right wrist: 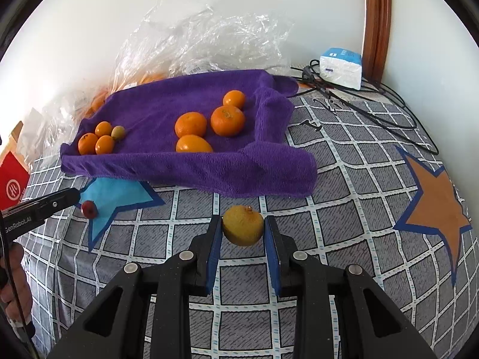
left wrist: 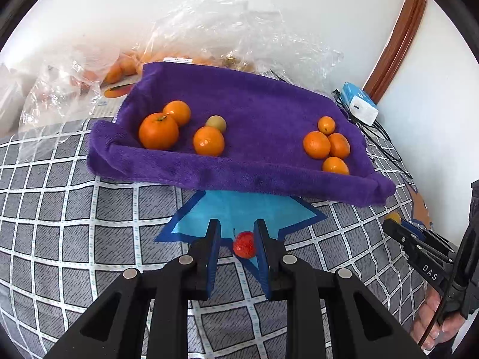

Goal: Organize fruits
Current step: 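Grasp the yellow fruit with the right tool while the left tool grasps the red fruit, then carry the yellow fruit and red fruit over the purple towel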

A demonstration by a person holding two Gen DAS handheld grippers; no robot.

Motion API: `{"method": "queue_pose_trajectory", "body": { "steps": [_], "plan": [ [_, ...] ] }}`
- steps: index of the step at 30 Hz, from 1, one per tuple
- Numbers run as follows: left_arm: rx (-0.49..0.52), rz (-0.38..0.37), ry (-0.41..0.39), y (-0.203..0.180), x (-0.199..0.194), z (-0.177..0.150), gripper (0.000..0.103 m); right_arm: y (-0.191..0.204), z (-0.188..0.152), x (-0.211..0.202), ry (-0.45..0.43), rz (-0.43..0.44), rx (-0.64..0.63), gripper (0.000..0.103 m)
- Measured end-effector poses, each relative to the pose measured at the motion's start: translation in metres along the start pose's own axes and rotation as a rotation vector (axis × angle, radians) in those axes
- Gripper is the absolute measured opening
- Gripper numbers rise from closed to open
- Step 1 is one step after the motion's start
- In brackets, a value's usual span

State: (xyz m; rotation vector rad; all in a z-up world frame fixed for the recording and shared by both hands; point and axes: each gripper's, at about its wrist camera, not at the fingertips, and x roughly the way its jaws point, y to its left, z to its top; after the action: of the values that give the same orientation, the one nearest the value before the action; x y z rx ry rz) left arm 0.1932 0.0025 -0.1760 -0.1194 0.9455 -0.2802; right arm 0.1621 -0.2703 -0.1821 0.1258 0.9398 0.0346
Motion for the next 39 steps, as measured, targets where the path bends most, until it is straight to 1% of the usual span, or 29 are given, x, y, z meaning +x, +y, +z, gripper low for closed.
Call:
{"method": "queue_pose_trajectory", "body": {
  "steps": [6, 8, 10, 13, 16, 18, 19, 23, 26, 29, 39],
  "plan": [
    [-0.002, -0.034, 0.035, -0.004, 0.007, -0.006, 0.023, 0.004, -0.002, -0.001, 0.007, 0.002, -0.018, 0.028],
    [0.027, -0.018, 0.046, -0.011, 0.012, -0.008, 0.035, 0.005, -0.003, 0.001, 0.011, -0.003, -0.023, 0.028],
    [0.056, -0.004, 0.053, -0.016, 0.017, -0.012, 0.035, 0.004, -0.005, 0.002, 0.016, -0.004, -0.024, 0.028],
    [0.050, 0.009, 0.059, -0.014, 0.023, -0.013, 0.035, 0.002, -0.007, 0.006, 0.025, -0.002, -0.015, 0.028],
    [0.018, -0.001, 0.048, -0.010, 0.025, -0.012, 0.035, 0.000, -0.008, 0.008, 0.033, -0.004, -0.009, 0.028],
    [0.015, -0.002, 0.049, -0.009, 0.026, -0.011, 0.025, 0.000, -0.008, 0.009, 0.035, -0.006, -0.008, 0.028],
    [0.016, -0.004, 0.049, -0.009, 0.025, -0.011, 0.021, -0.001, -0.008, 0.009, 0.035, -0.007, -0.007, 0.028],
    [0.027, 0.002, 0.028, -0.008, 0.018, -0.011, 0.021, -0.001, -0.006, 0.009, 0.032, -0.012, -0.003, 0.028],
    [0.012, -0.007, 0.018, -0.004, 0.010, -0.009, 0.021, 0.000, -0.003, 0.007, 0.026, -0.011, -0.001, 0.028],
    [0.004, 0.004, 0.001, 0.000, 0.001, -0.004, 0.021, 0.004, 0.003, 0.003, 0.013, -0.012, -0.009, 0.028],
    [-0.053, 0.063, -0.087, 0.031, -0.032, 0.029, 0.021, 0.022, 0.040, -0.009, -0.045, 0.003, -0.046, 0.028]
  ]
}}
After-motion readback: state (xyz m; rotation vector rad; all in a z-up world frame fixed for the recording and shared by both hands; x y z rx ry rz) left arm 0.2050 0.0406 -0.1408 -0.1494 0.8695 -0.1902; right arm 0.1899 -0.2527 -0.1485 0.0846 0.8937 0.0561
